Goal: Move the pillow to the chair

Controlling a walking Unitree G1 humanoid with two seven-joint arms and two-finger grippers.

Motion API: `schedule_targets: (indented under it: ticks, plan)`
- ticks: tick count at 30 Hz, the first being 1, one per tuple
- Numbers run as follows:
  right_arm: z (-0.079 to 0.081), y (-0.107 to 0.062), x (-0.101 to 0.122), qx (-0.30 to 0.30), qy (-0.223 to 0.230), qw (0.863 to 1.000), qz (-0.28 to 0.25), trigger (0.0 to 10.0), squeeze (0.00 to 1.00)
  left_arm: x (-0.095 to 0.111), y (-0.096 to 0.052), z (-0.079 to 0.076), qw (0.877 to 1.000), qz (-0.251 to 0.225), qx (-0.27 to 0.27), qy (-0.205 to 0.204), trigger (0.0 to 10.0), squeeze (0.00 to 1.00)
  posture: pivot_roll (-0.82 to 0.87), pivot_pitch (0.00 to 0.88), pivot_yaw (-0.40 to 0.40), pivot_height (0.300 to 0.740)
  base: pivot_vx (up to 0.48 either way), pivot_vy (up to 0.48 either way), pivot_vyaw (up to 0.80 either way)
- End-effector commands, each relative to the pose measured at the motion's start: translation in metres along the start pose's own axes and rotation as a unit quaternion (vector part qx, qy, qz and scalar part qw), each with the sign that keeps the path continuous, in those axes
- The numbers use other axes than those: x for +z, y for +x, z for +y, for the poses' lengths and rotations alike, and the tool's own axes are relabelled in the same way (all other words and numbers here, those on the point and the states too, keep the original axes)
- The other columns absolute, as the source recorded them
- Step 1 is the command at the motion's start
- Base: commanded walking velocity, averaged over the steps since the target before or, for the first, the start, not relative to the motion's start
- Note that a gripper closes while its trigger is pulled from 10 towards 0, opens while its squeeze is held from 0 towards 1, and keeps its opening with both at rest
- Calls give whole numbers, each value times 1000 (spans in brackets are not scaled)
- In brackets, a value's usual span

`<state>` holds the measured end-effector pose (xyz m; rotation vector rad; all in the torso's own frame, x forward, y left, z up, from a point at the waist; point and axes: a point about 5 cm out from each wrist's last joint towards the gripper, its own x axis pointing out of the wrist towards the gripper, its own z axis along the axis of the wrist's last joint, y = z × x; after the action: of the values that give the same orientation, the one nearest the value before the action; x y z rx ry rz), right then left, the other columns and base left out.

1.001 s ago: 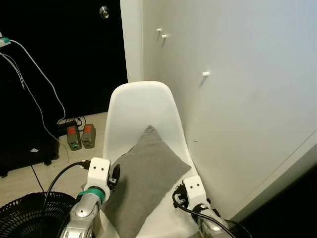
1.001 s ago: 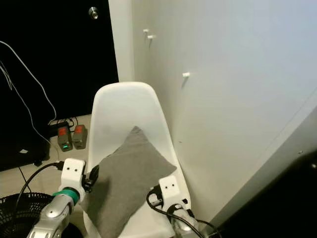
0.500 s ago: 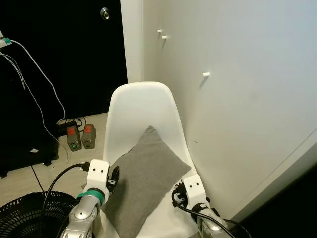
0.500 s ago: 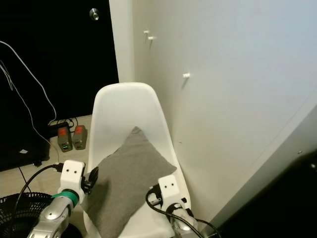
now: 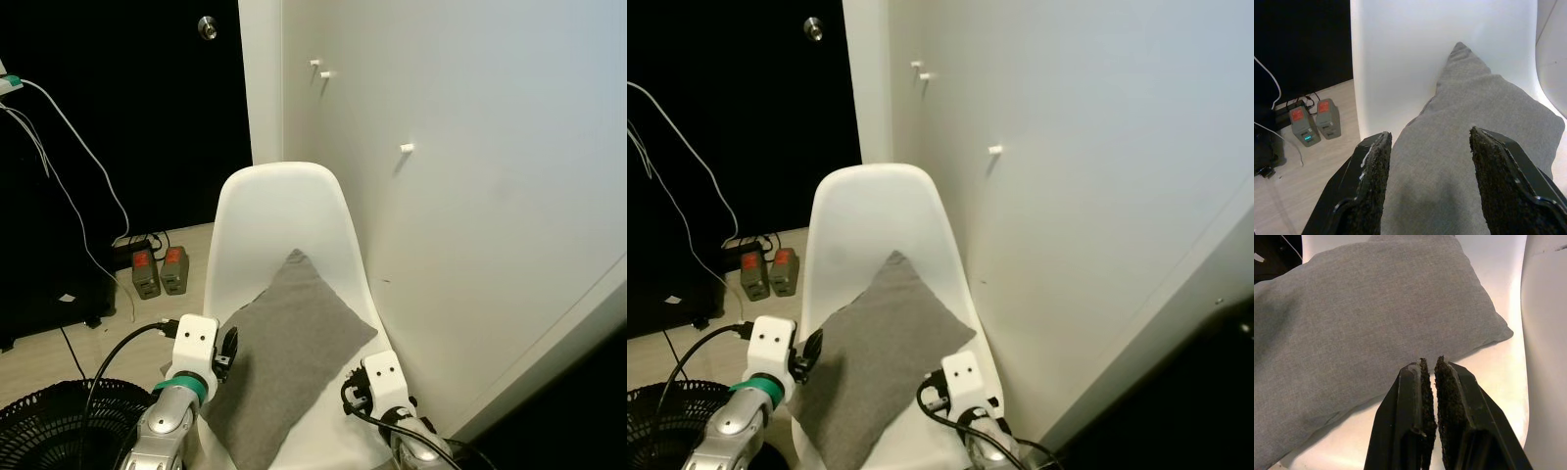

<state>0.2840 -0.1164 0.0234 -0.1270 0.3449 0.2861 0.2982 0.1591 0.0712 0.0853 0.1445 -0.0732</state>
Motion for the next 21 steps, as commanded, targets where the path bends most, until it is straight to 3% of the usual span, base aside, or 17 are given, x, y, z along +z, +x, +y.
schedule_targets:
  ticks: [1,21]
  plan:
    - [5,-1,-6,7,3,1000,14,10000,0,-5,-5,2,1000,7,6,0,10000,0,-73,57,66,740,0,0,0]
    - [-2,-1,-8,-14,9,1000,19,10000,0,-7,-4,-1,1000,10,3,-2,10000,0,-86,68,69,740,0,0,0]
